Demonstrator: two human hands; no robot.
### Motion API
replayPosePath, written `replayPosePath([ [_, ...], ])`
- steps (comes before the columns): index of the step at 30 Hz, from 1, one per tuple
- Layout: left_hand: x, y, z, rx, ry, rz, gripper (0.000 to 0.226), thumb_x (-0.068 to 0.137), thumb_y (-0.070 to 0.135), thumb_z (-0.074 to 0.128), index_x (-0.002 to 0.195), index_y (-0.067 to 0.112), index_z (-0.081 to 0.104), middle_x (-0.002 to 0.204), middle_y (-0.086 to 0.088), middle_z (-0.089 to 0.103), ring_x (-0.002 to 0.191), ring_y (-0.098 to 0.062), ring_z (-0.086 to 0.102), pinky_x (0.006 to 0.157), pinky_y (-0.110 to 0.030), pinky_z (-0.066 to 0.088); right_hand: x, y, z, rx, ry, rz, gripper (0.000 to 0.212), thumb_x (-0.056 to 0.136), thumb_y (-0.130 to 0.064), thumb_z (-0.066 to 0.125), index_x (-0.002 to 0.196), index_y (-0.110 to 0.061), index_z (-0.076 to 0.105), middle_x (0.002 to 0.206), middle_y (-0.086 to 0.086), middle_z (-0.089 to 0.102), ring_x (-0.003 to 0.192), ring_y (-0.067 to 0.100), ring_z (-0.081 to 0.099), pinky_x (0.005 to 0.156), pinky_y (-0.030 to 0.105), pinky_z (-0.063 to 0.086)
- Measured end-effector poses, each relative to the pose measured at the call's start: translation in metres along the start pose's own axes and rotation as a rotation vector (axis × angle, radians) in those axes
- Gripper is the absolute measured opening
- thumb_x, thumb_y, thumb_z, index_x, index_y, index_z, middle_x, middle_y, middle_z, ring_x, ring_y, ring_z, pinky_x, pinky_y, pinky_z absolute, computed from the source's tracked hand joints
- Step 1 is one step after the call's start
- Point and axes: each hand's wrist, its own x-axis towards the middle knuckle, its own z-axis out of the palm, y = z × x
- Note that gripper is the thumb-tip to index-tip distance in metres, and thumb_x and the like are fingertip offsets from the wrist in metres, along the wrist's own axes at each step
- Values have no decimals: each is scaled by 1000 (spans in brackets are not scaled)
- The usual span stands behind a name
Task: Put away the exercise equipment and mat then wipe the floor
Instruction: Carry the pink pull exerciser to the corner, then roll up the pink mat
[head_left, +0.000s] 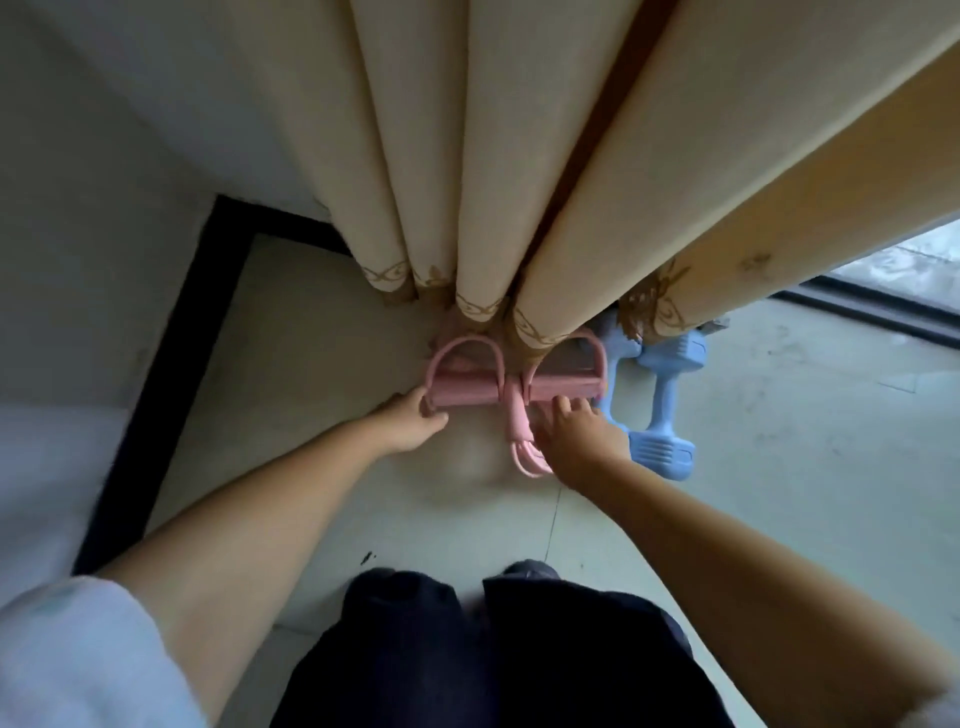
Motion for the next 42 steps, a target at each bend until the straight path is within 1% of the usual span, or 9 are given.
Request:
replayPosePath([
  [3,-78,25,-17,107,41,-21,61,97,42,41,149,17,23,151,-9,33,134,-29,39,108,-38,36,-67,1,-48,-110,11,-36,44,96,-25,46,136,-12,34,134,13,42,122,32,44,89,45,44],
  [6,-173,62,-35,185,90,5,53,99,39,31,149,22,22,150,-8,35,130,-30,42,105,-43,38,-144,-5,-100,-98,81,-27,40,97,-27,44,133,-14,37,130,12,46,120,32,45,91,43,41],
  [9,-275,101,-59,338,171,73,50,100,35,28,148,21,23,147,-10,38,128,-31,41,103,-41,37,-223,-15,-153,-109,102,-58,49,97,-32,40,142,-18,26,136,10,41,125,31,40,97,44,37],
  [14,-412,142,-82,452,425,182,51,100,33,30,149,19,20,150,-5,30,136,-23,30,111,-41,23,-335,-43,-221,-64,114,-98,57,99,-42,27,151,-27,7,158,3,9,146,23,7,114,52,9],
  [18,-477,149,-77,498,474,179,55,101,36,27,151,21,10,157,-4,11,144,-22,14,116,-51,9,-386,-54,-239,-110,150,-148,59,100,-49,18,152,-29,0,160,0,-10,147,21,-11,116,54,-4],
  [25,-536,123,-64,486,494,126,61,101,40,26,152,20,-1,160,-5,0,147,-22,-1,115,-54,-3,-426,-66,-244,-197,211,-227,60,99,-50,20,152,-28,0,160,2,-10,146,23,-13,116,56,-5],
  [32,-590,60,-38,325,625,-215,62,101,43,22,152,19,-3,159,-7,3,147,-22,1,115,-55,0,-440,-97,-252,-342,216,-531,59,99,-44,26,152,-26,5,160,4,-5,147,23,-9,116,56,-4],
  [36,-615,60,4,29,761,-488,61,101,43,22,152,19,0,160,-6,1,148,-20,-1,117,-53,-1,-436,-118,-266,-532,258,-756,59,99,-44,24,151,-29,0,160,2,-4,147,21,-3,115,56,1],
  [42,-657,89,106,-353,871,-771,63,99,44,27,152,23,0,159,-4,5,147,-19,3,115,-55,3,-468,-141,-255,-893,248,-1082,58,100,-42,20,151,-26,-3,160,4,-11,147,23,-9,115,57,1],
])
